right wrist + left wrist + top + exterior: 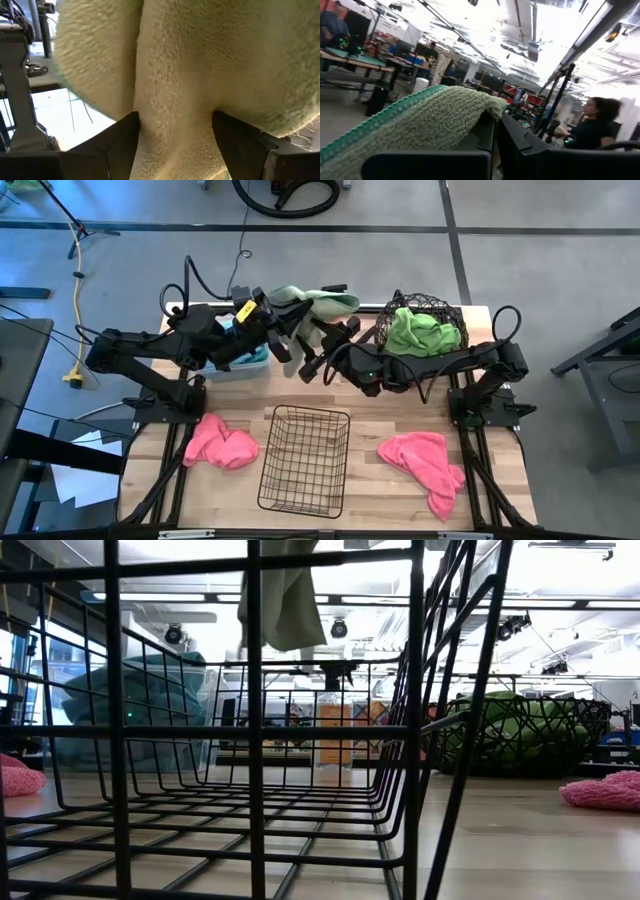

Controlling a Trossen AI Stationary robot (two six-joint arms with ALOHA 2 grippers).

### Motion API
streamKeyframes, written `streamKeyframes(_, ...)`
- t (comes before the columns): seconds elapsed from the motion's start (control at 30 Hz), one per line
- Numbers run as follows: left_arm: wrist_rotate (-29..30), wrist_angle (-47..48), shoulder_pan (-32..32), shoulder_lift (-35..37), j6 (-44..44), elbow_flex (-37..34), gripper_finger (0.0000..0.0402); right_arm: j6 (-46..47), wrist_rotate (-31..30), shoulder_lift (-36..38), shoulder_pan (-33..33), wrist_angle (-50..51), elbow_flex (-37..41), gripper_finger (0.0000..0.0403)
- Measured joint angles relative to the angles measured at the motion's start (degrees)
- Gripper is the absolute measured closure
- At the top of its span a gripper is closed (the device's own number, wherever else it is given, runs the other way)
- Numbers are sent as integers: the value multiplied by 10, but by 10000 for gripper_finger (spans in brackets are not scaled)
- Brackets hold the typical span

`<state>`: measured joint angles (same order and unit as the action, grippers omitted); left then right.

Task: Sort microfiber towel by color & place in baskets

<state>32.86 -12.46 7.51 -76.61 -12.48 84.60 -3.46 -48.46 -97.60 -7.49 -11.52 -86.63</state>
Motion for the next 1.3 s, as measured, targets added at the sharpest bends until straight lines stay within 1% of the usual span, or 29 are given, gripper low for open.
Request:
streamKeyframes(0.07,-9,0,0,0,-14,0,401,0,1,0,0,-3,0,166)
streamKeyframes(0.13,-22,0,0,0,-32,0,401,0,2,0,0,-4,0,196)
streamKeyframes(0.2,-27,1,0,0,-34,0,401,1,3,0,0,-4,0,251)
streamKeyframes(0.27,-28,1,0,0,-34,0,401,8,15,0,0,-4,0,327)
streamKeyframes(0.3,-29,1,0,0,-34,0,401,11,30,1,0,-4,0,363)
streamKeyframes(0.33,-32,1,0,0,-34,0,401,12,45,3,0,-3,0,382)
streamKeyframes(0.43,-45,1,0,0,-30,0,401,36,53,9,0,-1,0,385)
streamKeyframes(0.5,-50,5,0,0,-13,0,401,35,57,16,0,7,0,397)
streamKeyframes(0.57,-50,16,0,3,1,0,396,37,57,28,-2,24,0,397)
streamKeyframes(0.63,-53,27,0,8,6,0,387,35,56,41,-4,39,0,399)
streamKeyframes(0.73,-53,80,0,23,6,0,363,39,56,66,-5,86,0,400)
streamKeyframes(0.9,-26,192,0,49,-3,0,302,62,54,117,-8,212,0,401)
streamKeyframes(1.07,23,330,0,88,-38,0,245,111,34,166,-20,353,2,402)
streamKeyframes(1.2,60,439,0,119,-91,-1,219,171,-7,199,-42,472,2,402)
streamKeyframes(1.3,67,493,0,141,-127,-10,212,224,-47,219,-65,550,2,402)
